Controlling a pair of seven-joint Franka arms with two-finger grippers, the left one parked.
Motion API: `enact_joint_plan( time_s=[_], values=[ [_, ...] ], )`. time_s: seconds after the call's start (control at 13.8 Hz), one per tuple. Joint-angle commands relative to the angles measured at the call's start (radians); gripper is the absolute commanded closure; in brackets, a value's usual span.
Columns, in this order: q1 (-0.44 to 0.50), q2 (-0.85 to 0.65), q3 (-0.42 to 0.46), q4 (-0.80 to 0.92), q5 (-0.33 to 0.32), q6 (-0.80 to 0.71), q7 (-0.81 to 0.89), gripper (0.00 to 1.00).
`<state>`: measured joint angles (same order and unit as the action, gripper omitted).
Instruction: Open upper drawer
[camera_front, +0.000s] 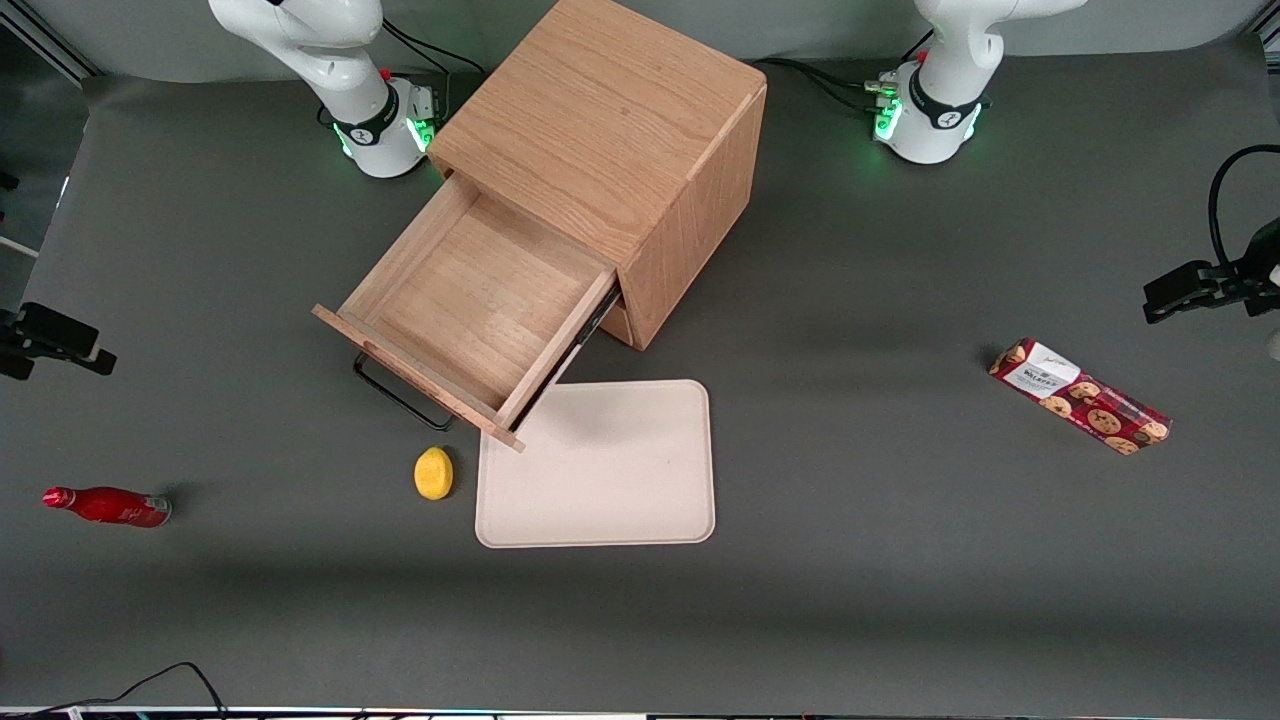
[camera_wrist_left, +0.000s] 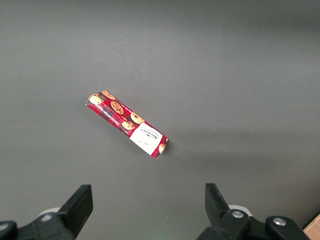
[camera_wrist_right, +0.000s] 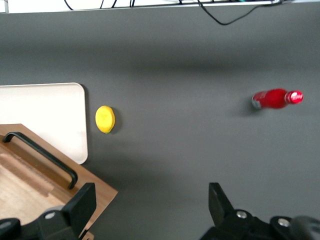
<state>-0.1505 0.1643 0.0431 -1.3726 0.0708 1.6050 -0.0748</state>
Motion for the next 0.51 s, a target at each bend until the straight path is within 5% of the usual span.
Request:
enact_joint_plan(
  time_s=[0.0, 0.44],
  values=[
    [0.014, -0.018, -0.002, -0.019, -0.008, -0.016, 0.053, 0.0],
    [0.012, -0.034, -0.002, -0.019, -0.051, -0.042, 0.056, 0.0]
  ],
)
